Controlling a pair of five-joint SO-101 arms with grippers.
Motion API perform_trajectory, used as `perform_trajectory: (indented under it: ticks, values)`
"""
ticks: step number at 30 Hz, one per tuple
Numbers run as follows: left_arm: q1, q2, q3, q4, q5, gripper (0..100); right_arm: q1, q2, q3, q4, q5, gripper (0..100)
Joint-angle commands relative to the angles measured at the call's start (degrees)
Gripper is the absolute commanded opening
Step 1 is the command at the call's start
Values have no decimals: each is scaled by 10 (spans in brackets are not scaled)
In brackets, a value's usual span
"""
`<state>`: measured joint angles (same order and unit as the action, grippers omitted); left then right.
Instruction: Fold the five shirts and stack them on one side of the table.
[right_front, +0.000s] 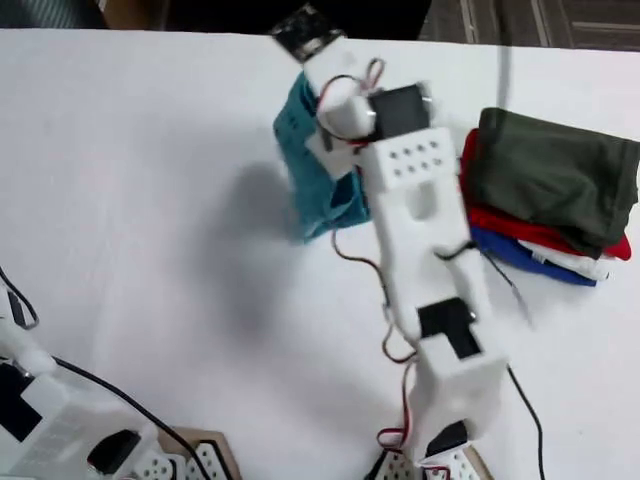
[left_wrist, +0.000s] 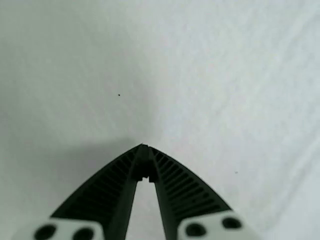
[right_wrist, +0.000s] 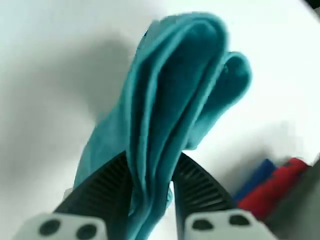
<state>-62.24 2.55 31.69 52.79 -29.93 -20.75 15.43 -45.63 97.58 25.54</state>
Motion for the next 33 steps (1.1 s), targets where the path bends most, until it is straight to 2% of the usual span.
perform_trajectory:
  ticks: [1,10,16,27,33]
  values:
    - [4,-29,-7,-9,3,26,41,-87,-4,4,22,22]
    - [4,-30,-7,-9,3,26,195,-107,-6,0,85,22]
    - [4,-30,-7,-9,3,26,273,-107,-6,-44,118,22]
    - [19,-30,-4,-8,4,26,330,-102,-2,-89,140,22]
    - [19,-30,-6,-8,4,26,362,-43,-6,-105,152,22]
